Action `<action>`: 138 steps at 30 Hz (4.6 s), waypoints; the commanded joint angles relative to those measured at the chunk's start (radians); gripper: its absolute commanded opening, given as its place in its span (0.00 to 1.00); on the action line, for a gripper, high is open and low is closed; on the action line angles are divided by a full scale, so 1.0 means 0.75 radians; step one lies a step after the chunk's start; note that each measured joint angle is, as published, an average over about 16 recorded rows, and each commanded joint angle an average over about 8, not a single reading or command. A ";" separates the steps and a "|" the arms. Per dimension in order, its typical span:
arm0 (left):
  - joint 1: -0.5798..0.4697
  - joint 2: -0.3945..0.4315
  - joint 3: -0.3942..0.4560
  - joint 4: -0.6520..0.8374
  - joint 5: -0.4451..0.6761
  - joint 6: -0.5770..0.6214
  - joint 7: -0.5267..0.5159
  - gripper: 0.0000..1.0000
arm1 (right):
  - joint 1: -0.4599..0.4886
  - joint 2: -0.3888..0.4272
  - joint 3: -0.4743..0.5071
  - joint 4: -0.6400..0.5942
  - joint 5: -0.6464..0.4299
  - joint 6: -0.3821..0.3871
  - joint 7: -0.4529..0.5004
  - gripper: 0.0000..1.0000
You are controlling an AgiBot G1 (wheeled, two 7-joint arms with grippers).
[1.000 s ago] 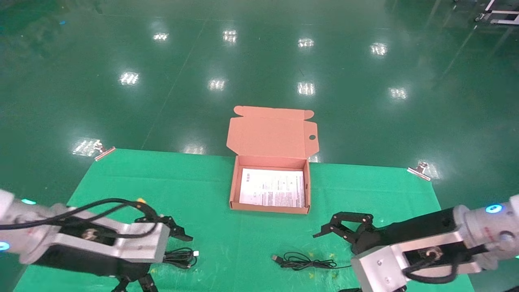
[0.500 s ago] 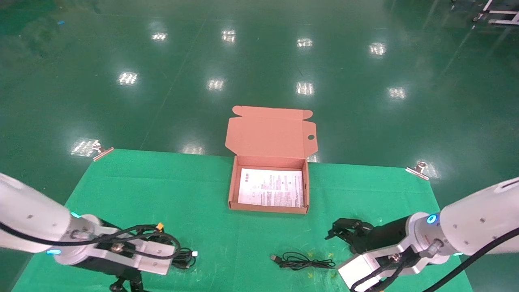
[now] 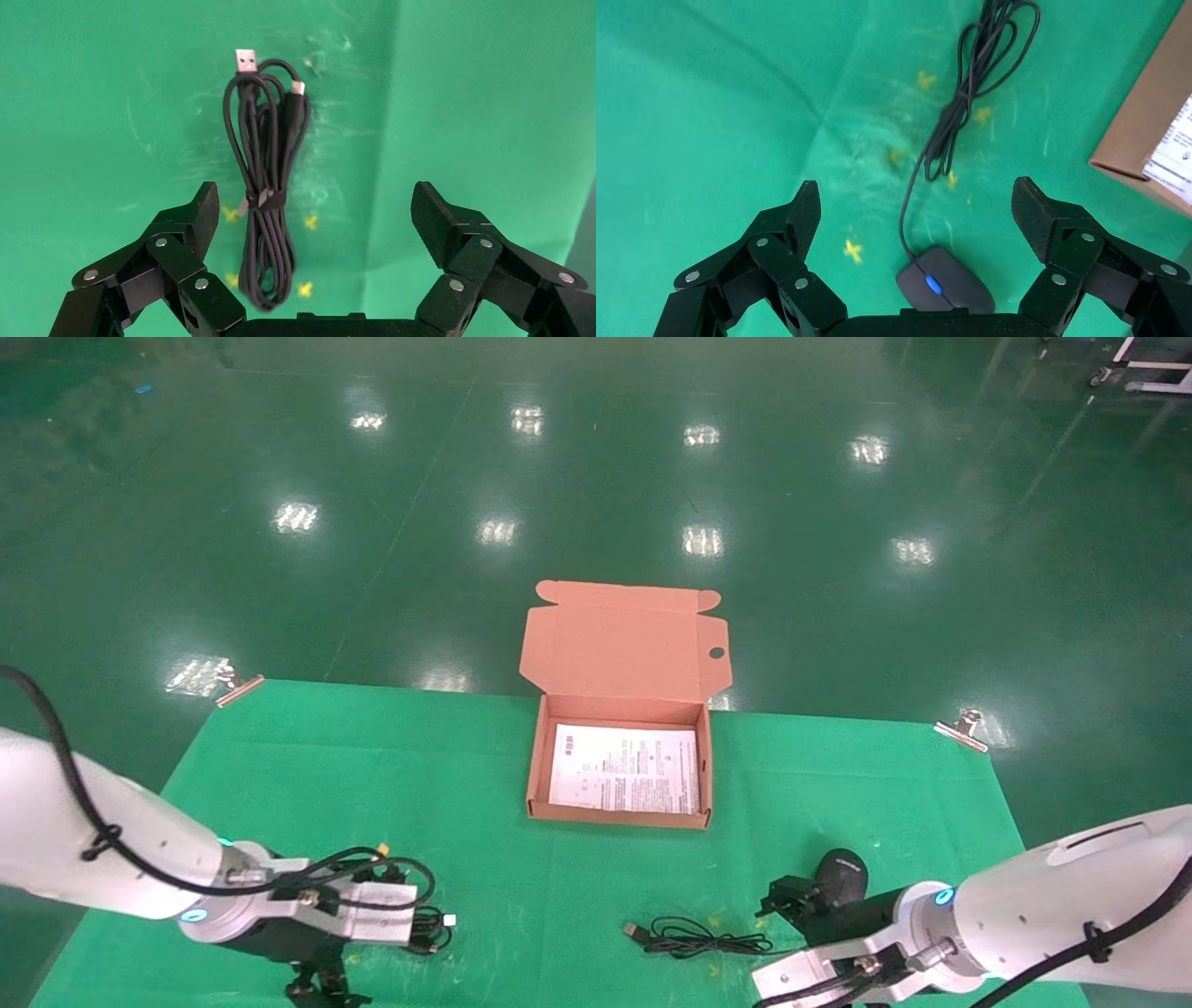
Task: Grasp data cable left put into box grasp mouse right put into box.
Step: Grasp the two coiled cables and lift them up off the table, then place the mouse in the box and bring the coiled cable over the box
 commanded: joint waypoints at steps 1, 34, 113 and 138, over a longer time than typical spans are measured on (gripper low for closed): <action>0.004 0.020 -0.004 0.071 -0.005 -0.025 0.007 1.00 | -0.015 -0.012 0.002 -0.013 -0.011 0.014 0.048 1.00; -0.026 0.171 -0.071 0.752 -0.075 -0.288 0.199 0.00 | -0.039 -0.221 0.001 -0.408 -0.058 0.228 0.047 0.00; -0.200 -0.064 -0.137 0.029 0.063 -0.362 -0.006 0.00 | 0.323 0.092 0.316 -0.019 0.003 0.267 0.395 0.00; -0.452 0.183 -0.157 0.278 0.231 -0.576 -0.016 0.00 | 0.658 -0.370 0.350 -0.513 0.190 0.505 -0.044 0.00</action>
